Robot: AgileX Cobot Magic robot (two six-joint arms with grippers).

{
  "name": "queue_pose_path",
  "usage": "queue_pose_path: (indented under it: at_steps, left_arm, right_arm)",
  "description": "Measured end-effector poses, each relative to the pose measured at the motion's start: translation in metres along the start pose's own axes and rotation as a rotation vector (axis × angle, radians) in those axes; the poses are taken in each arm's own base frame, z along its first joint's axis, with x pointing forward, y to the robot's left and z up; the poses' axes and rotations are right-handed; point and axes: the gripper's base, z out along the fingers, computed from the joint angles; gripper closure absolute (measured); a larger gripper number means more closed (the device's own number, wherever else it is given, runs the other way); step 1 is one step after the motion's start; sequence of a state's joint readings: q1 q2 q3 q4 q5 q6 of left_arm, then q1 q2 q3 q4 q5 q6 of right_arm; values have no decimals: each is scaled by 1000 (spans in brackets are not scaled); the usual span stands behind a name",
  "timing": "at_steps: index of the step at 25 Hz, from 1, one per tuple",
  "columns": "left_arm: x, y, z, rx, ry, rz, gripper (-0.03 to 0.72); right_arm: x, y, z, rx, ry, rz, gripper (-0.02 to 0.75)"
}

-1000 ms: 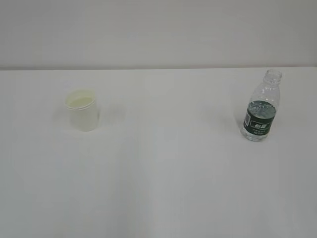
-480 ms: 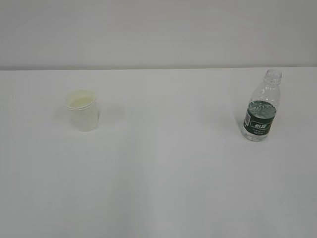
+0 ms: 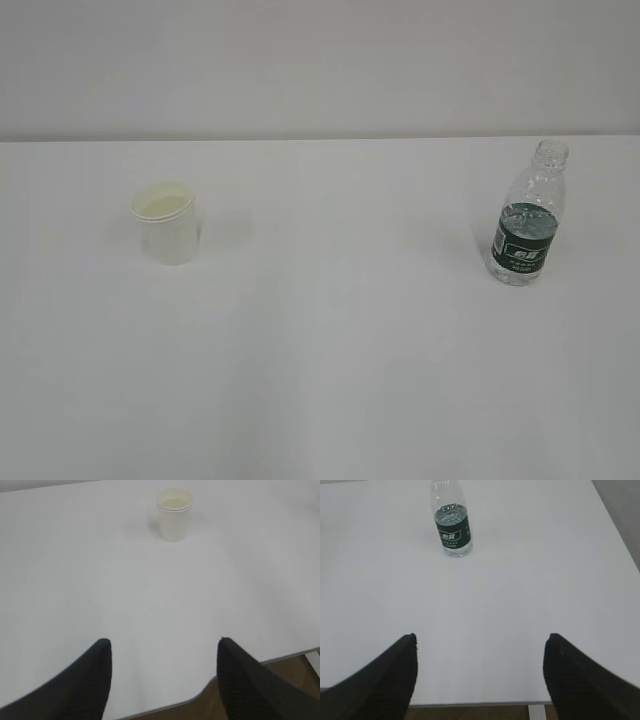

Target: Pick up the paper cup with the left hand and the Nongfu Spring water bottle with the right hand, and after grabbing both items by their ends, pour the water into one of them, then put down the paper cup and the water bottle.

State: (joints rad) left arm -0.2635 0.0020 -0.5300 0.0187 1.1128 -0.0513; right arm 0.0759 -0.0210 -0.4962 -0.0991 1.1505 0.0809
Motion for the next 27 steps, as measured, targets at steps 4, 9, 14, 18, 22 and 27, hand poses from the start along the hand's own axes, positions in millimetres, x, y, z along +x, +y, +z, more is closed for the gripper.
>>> queue_pose_path:
  at_steps: [4, 9, 14, 18, 22, 27]
  left_arm:
    - [0, -1, 0, -43, -1, -24, 218]
    - [0, -1, 0, -105, -4, -57, 218]
    - [0, -1, 0, -119, -6, -65, 218]
    - [0, -1, 0, -119, -6, -65, 218]
    - [0, -1, 0, -119, -6, -65, 218]
    - [0, -1, 0, -119, -6, -65, 218]
  right_arm:
    - [0, 0, 0, 52, 0, 27, 150]
    - [0, 1, -1, 87, 0, 48, 150]
    - [0, 1, -1, 87, 0, 48, 150]
    - [0, 1, -1, 88, 0, 47, 150]
    - [0, 1, -1, 88, 0, 47, 150]
    - [0, 1, -1, 88, 0, 47, 150]
